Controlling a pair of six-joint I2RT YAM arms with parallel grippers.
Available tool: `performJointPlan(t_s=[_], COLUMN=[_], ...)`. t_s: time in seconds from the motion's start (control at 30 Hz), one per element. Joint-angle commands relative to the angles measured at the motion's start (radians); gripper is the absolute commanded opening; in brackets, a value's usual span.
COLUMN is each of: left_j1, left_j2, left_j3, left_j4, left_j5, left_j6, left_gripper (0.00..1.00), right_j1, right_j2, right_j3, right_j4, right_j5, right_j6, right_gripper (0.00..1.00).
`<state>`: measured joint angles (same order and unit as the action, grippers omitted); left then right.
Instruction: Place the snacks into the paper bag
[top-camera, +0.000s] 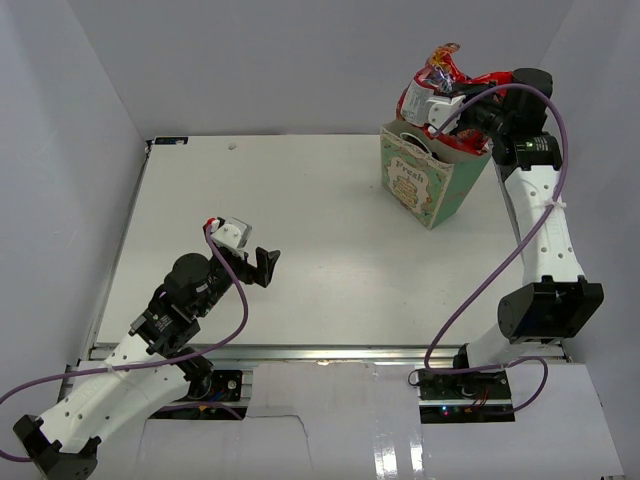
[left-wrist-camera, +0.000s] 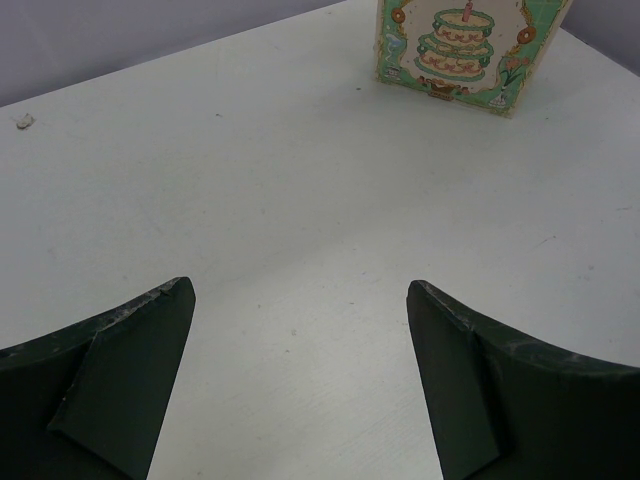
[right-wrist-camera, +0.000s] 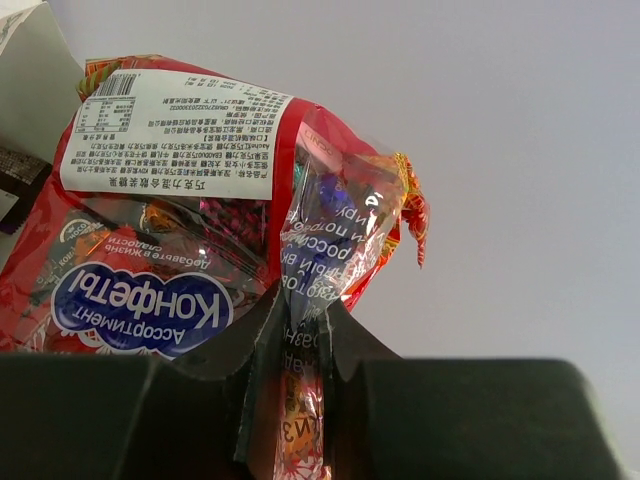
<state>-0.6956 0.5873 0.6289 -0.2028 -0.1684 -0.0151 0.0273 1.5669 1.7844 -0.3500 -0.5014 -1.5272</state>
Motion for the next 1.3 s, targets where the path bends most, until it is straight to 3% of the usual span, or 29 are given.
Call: performJointPlan(t_s=[0.0,0.73,0.93,1.03,1.13,1.17,1.27], left_j1=[0.007,0.008,0.01,0.01,0.013,0.011,0.013], left_j2=[-0.009,0.0,0.002,0.005,0.003,0.003,0.005], left_j3=[0.008,0.006,0.006,0.006,0.006,0.008,0.006], left_j4=[0.0,-0.001,-0.003,-0.001,-0.003,-0.001,-0.001], left_j5=[0.01,0.003,0.001,0.003,0.003,0.003,0.003], left_j6=[0.006,0.004,0.004,0.004,0.004,0.004,0.004], left_gripper=[0.98,0.98,0.98,0.98,0.98,0.98,0.98], right_j1=[-0.003,0.002,0.011,0.02,0.029,0.033,0.042], right_j2=[-0.074,-0.018,-0.011,-0.011,-0.01,-0.01,-0.011], right_j3=[0.021,-0.059,-0.077,-0.085,-0.089,-0.092,-0.092], right_j4=[0.151,0.166,0.164,0.164,0.166,0.167,0.172], right_j5=[-0.028,0.006,0.004,0.006,0.009,0.009,0.011], right_j6=[-0.066,-0.191,-0.208,-0.211,-0.211,-0.211,-0.2], right_gripper=[0.08,0.08,0.13,0.17,0.32,0.42,0.51])
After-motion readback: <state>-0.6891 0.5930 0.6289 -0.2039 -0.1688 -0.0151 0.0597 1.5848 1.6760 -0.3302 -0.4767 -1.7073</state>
